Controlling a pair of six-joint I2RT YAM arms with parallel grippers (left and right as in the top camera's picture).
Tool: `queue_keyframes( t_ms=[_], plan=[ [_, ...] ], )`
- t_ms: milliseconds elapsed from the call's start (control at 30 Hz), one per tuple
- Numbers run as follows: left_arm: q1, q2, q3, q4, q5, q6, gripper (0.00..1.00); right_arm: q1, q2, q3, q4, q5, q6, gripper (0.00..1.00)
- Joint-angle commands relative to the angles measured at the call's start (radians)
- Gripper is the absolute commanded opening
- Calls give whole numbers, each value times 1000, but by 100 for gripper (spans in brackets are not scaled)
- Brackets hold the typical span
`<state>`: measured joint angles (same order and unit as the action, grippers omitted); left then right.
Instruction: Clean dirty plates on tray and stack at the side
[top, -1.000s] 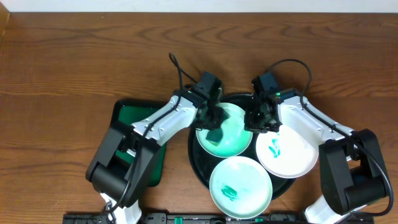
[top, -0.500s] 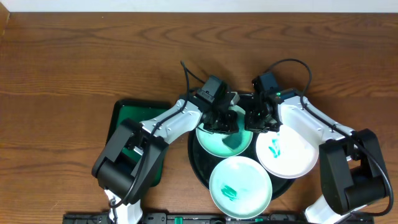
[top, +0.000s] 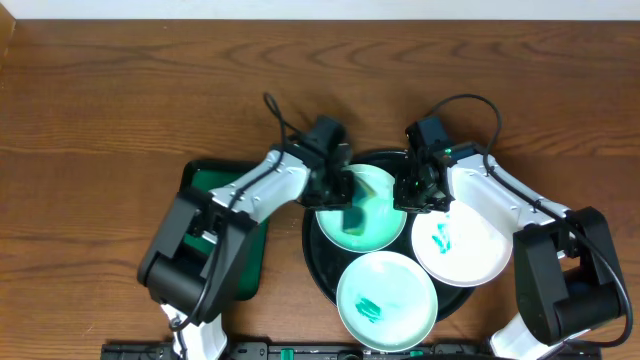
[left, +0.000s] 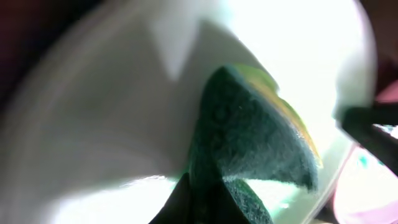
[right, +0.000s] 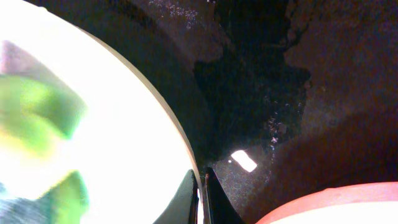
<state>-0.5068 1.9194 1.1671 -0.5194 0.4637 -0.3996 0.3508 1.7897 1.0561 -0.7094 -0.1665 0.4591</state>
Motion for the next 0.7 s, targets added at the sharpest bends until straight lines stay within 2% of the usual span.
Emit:
queue_keyframes(
  t_ms=[0, 200, 333, 500, 667],
  plan=[
    [72, 22, -16, -67, -317, -6, 7, -13, 7, -3, 2, 27, -4, 1],
    [103, 22, -16, -144, -514, -35, 7, -13, 7, -3, 2, 27, -4, 1],
    [87, 22, -16, -150, -521, -44, 7, -13, 7, -3, 2, 27, -4, 1],
    [37, 22, -16, -65, -297, 10, 7, -13, 7, -3, 3, 27, -4, 1],
    [-31, 23, -16, 37, -162, 9, 7, -13, 7, -3, 2, 27, -4, 1]
  ],
)
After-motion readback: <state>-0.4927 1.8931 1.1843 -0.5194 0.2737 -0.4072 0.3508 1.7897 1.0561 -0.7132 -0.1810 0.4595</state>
